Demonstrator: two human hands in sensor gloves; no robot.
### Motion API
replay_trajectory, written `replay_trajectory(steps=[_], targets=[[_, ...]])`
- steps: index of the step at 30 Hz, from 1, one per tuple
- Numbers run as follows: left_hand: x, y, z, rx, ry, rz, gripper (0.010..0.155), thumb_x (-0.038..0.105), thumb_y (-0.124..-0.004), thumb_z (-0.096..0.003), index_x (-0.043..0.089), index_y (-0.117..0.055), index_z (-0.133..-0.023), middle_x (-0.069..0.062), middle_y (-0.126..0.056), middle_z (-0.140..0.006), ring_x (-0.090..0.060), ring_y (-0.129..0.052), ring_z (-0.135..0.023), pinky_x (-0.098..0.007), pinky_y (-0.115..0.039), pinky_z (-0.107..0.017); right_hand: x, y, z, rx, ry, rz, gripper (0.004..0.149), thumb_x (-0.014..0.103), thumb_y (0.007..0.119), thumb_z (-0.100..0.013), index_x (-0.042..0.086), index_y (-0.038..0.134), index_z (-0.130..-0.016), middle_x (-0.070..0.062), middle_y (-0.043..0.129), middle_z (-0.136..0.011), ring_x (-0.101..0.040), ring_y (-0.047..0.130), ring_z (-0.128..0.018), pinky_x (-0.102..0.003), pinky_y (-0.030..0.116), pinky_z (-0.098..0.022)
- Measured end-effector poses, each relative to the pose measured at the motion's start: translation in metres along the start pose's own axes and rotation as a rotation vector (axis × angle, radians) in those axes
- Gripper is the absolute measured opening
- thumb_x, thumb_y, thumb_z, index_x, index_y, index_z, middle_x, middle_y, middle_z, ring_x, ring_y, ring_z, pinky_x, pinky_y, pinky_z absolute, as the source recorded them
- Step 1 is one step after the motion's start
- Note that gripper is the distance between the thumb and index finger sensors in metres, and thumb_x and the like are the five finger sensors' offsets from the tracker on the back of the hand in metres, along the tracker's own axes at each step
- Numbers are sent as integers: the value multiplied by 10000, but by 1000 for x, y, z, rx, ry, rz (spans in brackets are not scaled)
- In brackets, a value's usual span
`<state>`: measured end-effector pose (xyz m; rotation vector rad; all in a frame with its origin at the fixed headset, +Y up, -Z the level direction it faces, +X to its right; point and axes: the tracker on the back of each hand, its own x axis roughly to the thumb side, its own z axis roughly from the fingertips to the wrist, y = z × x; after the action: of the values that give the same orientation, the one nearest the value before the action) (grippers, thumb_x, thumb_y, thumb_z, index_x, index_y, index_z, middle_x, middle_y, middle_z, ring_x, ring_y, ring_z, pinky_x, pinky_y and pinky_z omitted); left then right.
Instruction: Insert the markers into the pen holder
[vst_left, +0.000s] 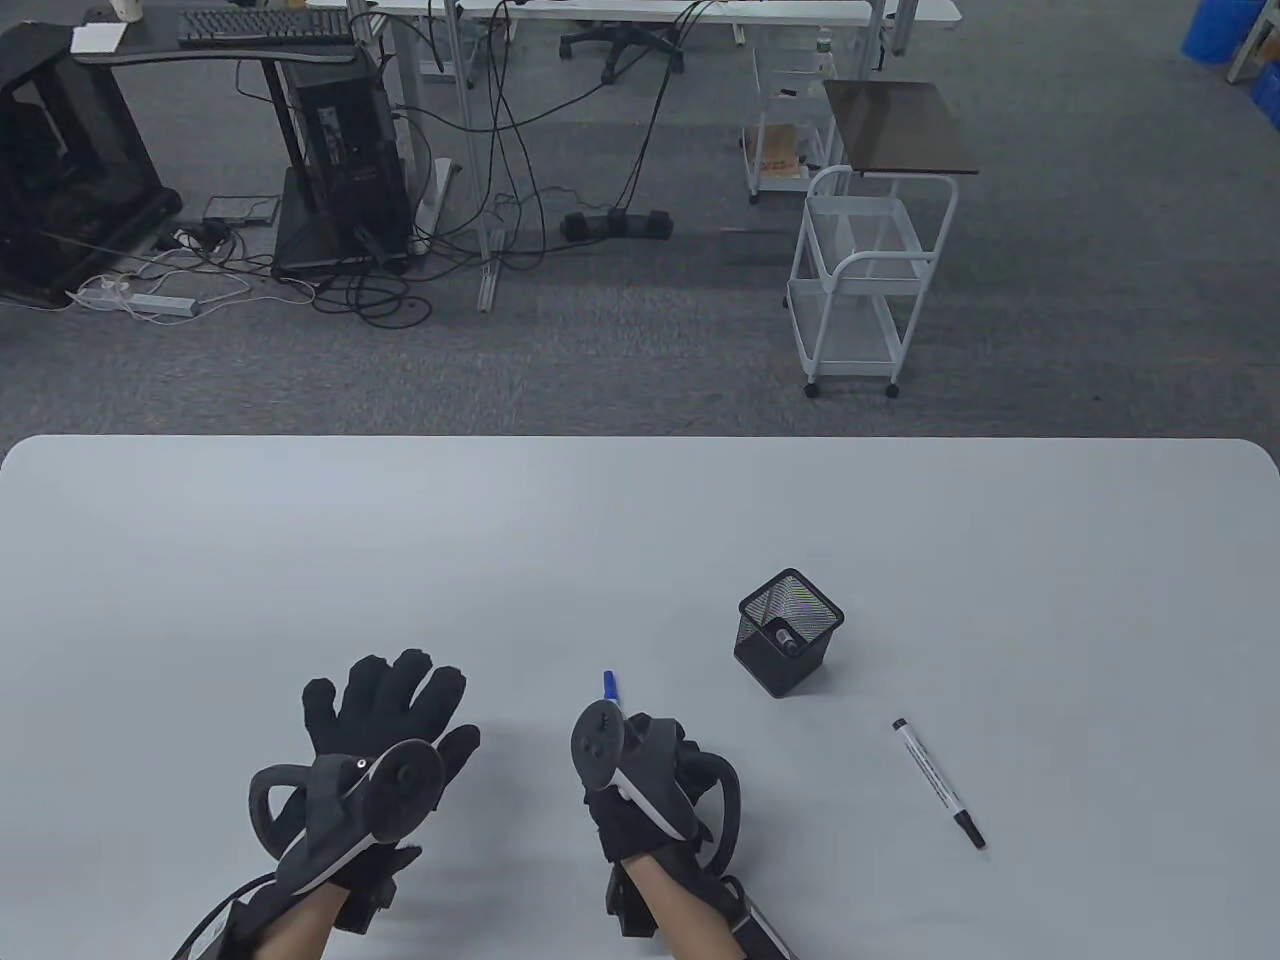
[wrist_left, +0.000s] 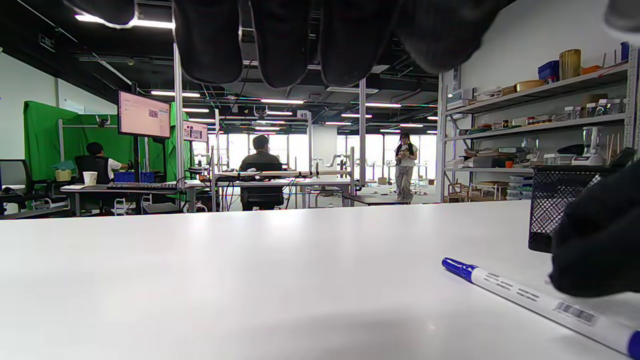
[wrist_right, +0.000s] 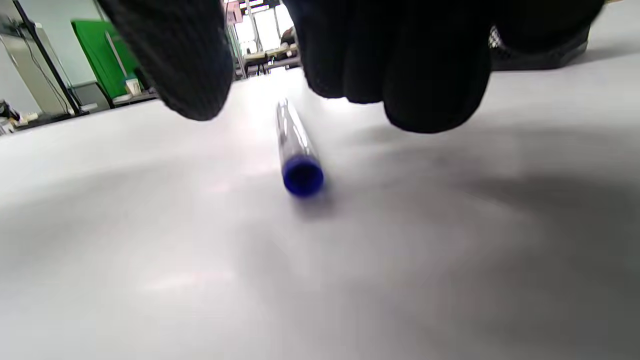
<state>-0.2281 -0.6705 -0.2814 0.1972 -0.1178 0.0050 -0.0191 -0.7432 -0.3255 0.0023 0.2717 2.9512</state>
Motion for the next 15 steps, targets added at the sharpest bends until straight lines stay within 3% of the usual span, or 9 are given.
replay_trajectory(steps=[5,15], targets=[[0,0,0,0,2,-3,598,596,-668,-583,375,-624,-1137,-17,-586,-1267,-444,-594,-1197,-756,-408,-819,0,11,-5,57,37,37,727,389,788,-602,-205,631,-991,-460,734,-835,-524,892,-606,-772,591,-482],[2,0,-1,-5,2,-16,587,582,-673,-587,373,-629,-1134,-13,-588,-1266,-448,-595,-1195,-756,-406,-818,4,19,-5,39,59,100,680,353,770,-619,-211,640,-974,-434,756,-794,-482,893,-540,-766,582,-465]])
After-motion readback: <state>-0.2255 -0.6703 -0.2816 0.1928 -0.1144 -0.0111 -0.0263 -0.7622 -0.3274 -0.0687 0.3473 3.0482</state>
